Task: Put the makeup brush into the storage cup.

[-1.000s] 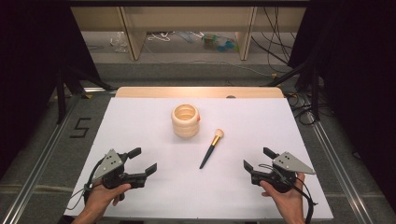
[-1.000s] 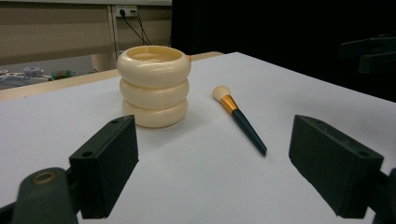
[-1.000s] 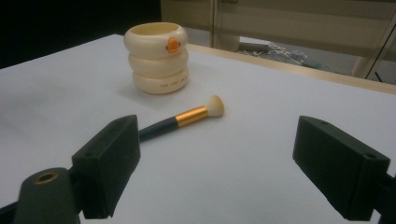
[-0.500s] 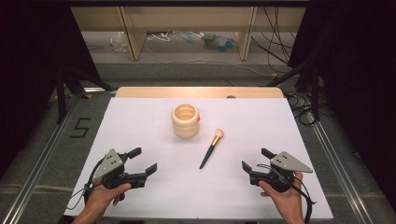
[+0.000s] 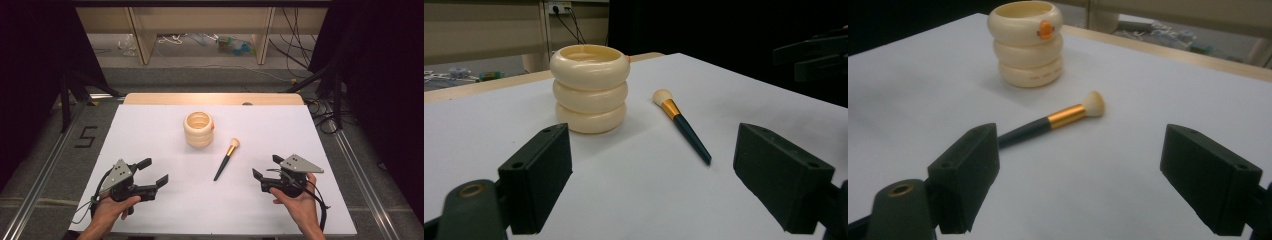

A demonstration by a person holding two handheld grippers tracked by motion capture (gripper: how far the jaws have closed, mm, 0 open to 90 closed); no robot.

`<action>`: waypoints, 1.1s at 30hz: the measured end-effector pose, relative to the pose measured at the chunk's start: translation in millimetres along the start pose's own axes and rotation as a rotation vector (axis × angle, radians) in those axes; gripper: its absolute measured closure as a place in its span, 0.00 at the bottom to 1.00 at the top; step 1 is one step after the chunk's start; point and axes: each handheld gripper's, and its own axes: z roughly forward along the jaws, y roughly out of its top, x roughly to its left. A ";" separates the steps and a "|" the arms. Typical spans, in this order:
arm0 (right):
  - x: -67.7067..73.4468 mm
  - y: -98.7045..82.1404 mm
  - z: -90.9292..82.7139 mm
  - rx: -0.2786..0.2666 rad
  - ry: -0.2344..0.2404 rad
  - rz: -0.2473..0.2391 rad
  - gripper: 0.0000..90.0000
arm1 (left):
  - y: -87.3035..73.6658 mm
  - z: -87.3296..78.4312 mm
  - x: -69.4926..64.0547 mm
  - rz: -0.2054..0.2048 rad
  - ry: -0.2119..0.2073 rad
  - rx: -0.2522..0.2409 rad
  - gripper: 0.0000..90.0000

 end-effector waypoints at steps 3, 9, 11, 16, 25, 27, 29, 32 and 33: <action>2.7 6.4 9.5 0.028 0.017 -0.017 0.19 | 0.4 -0.5 -0.4 -0.001 0.004 0.002 0.17; 4.2 20.7 29.8 0.093 0.035 -0.036 0.19 | 0.1 -0.5 -0.2 -0.004 0.007 0.008 0.17; 5.8 25.1 36.6 0.109 0.045 -0.045 0.19 | 0.1 -0.3 -0.4 -0.008 0.007 0.006 0.17; 9.0 36.0 49.1 0.153 0.033 -0.059 0.19 | 0.0 -0.2 -0.1 -0.005 0.007 0.007 0.17; 14.0 47.1 85.1 0.275 -0.010 0.019 0.18 | 0.0 0.5 0.1 -0.012 -0.004 -0.005 0.17; 14.0 49.1 93.2 0.293 -0.026 0.027 0.18 | 0.1 0.7 0.4 -0.013 -0.005 -0.004 0.17; 13.0 50.3 100.6 0.313 -0.023 0.018 0.19 | 0.3 0.2 0.3 -0.019 0.001 0.004 0.17; 13.5 51.0 107.4 0.346 -0.025 0.020 0.18 | 0.5 0.2 0.5 -0.016 0.001 0.002 0.17; 15.4 51.8 112.6 0.393 -0.048 -0.024 0.18 | 0.4 0.1 0.4 -0.019 0.001 0.004 0.17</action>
